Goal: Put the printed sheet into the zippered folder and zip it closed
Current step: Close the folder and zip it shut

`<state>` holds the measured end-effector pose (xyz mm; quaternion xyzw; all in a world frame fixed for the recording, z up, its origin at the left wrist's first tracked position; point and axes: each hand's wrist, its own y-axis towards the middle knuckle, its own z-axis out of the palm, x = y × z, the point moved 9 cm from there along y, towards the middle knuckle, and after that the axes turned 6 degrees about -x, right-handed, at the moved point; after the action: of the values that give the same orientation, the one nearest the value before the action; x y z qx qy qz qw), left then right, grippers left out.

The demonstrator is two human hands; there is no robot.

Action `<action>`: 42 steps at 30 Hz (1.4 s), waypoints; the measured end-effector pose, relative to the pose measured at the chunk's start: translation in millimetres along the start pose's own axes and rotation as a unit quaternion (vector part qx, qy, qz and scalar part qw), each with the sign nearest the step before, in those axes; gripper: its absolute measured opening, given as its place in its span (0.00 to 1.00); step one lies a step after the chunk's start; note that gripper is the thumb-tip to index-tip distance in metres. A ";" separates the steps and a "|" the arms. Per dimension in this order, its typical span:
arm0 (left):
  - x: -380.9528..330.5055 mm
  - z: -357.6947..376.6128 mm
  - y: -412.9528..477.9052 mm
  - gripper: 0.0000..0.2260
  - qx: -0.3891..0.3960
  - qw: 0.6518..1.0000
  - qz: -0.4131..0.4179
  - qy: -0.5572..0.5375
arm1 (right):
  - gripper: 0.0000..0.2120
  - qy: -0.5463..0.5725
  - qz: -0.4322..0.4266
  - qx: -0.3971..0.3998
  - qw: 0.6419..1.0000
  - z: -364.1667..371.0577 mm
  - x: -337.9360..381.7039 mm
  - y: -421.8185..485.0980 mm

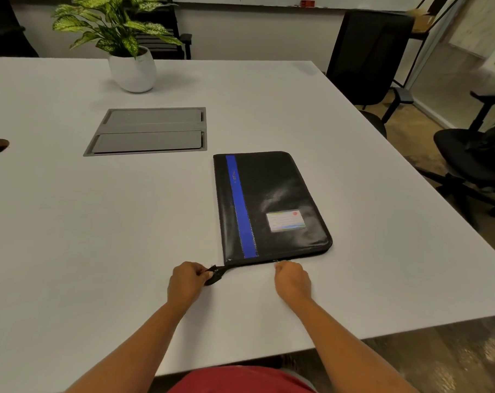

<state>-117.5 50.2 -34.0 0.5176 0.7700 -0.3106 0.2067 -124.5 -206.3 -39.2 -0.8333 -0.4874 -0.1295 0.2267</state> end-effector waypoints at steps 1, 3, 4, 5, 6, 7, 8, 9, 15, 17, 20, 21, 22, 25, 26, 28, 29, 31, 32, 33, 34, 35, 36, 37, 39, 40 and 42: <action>5.8 -5.1 2.6 0.07 -0.007 1.000 -0.010 -0.003 | 0.16 -0.008 0.003 -0.009 1.000 -6.1 -5.9 4.2; 14.6 -13.0 7.1 0.06 -0.016 1.000 -0.023 -0.005 | 0.16 -0.016 0.010 -0.019 1.000 -13.8 -16.6 10.4; 17.7 -15.6 8.6 0.06 -0.019 0.999 -0.026 -0.004 | 0.17 -0.019 0.013 -0.021 1.000 -16.1 -20.7 12.5; 19.9 -17.3 9.6 0.06 -0.021 0.999 -0.028 -0.005 | 0.17 -0.022 0.013 -0.022 0.999 -17.6 -24.0 14.4; 21.5 -18.3 9.9 0.06 -0.022 0.999 -0.029 -0.005 | 0.17 -0.025 0.009 -0.021 0.999 -18.3 -25.8 15.7; 22.1 -18.5 9.3 0.06 -0.022 0.999 -0.029 -0.002 | 0.17 -0.029 0.002 -0.020 0.999 -18.7 -27.0 16.5; 21.8 -18.4 8.2 0.06 -0.023 0.999 -0.029 0.007 | 0.17 -0.034 -0.006 -0.019 0.999 -19.1 -27.7 16.5; 20.7 -18.4 6.9 0.07 -0.024 0.999 -0.025 0.023 | 0.17 -0.042 -0.015 -0.017 0.999 -19.5 -27.7 15.9; -12.6 -20.9 -7.6 0.11 -0.081 0.981 0.085 0.155 | 0.17 -0.059 -0.053 -0.010 0.997 -18.7 -25.4 12.1; -26.5 -14.7 -12.4 0.18 -0.098 0.962 0.137 0.213 | 0.15 -0.049 -0.063 -0.007 0.997 -18.0 -24.0 11.4; -55.4 3.8 -18.5 0.23 -0.072 0.948 0.228 0.209 | 0.14 -0.045 -0.074 0.002 0.996 -18.9 -23.2 11.7; -64.7 12.5 -20.2 0.25 -0.052 0.943 0.257 0.203 | 0.14 -0.045 -0.078 0.010 0.996 -18.5 -22.9 12.5; -72.9 22.6 -21.5 0.26 -0.027 0.939 0.278 0.202 | 0.14 -0.043 -0.081 0.019 0.996 -18.3 -22.8 13.5; -87.3 49.7 -17.2 0.31 0.060 0.936 0.284 0.200 | 0.14 -0.033 -0.087 0.033 0.995 -19.0 -22.9 16.4; -90.6 55.0 -13.3 0.32 0.081 0.938 0.275 0.194 | 0.14 -0.029 -0.088 0.033 0.995 -19.6 -22.7 17.0; -97.1 62.0 -2.1 0.33 0.104 0.941 0.259 0.190 | 0.14 -0.023 -0.091 0.033 0.995 -20.0 -23.0 18.5; -99.1 64.3 4.8 0.33 0.109 0.942 0.249 0.198 | 0.14 -0.021 -0.093 0.033 0.995 -19.9 -23.7 19.1; -98.9 67.9 19.0 0.33 0.108 0.941 0.223 0.230 | 0.14 -0.016 -0.096 0.031 0.995 -20.1 -24.4 19.2; -97.8 71.0 25.2 0.34 0.110 0.940 0.206 0.247 | 0.15 -0.014 -0.097 0.030 0.995 -20.2 -24.7 20.1; -96.0 74.9 30.3 0.35 0.114 0.941 0.187 0.258 | 0.16 -0.012 -0.098 0.029 0.995 -20.2 -25.2 21.0; -94.1 79.7 34.2 0.36 0.121 0.942 0.167 0.264 | 0.17 -0.013 -0.098 0.030 0.995 -19.9 -25.6 22.3; -92.2 84.7 36.8 0.37 0.127 0.944 0.149 0.265 | 0.17 -0.015 -0.099 0.032 0.995 -19.5 -26.1 23.6; -89.7 88.9 38.3 0.38 0.132 0.946 0.132 0.265 | 0.18 -0.016 -0.101 0.034 0.994 -19.3 -26.1 24.3; -87.6 92.9 39.7 0.39 0.134 0.949 0.118 0.261 | 0.18 -0.017 -0.105 0.036 0.994 -19.5 -26.6 25.7; -82.8 97.5 43.0 0.41 0.137 0.953 0.099 0.250 | 0.19 -0.021 -0.121 0.042 0.992 -20.5 -26.7 28.6; -80.1 98.7 44.1 0.41 0.139 0.955 0.095 0.245 | 0.19 -0.027 -0.132 0.042 0.990 -21.4 -27.1 29.7; -74.9 98.7 45.2 0.41 0.140 0.955 0.094 0.243 | 0.19 -0.039 -0.149 0.042 0.987 -23.4 -29.0 30.9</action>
<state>-47.6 -55.9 -69.3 0.6714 0.6935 -0.2593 -0.0323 -111.7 -253.0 -39.5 -0.7454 -0.6196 -0.1085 0.2206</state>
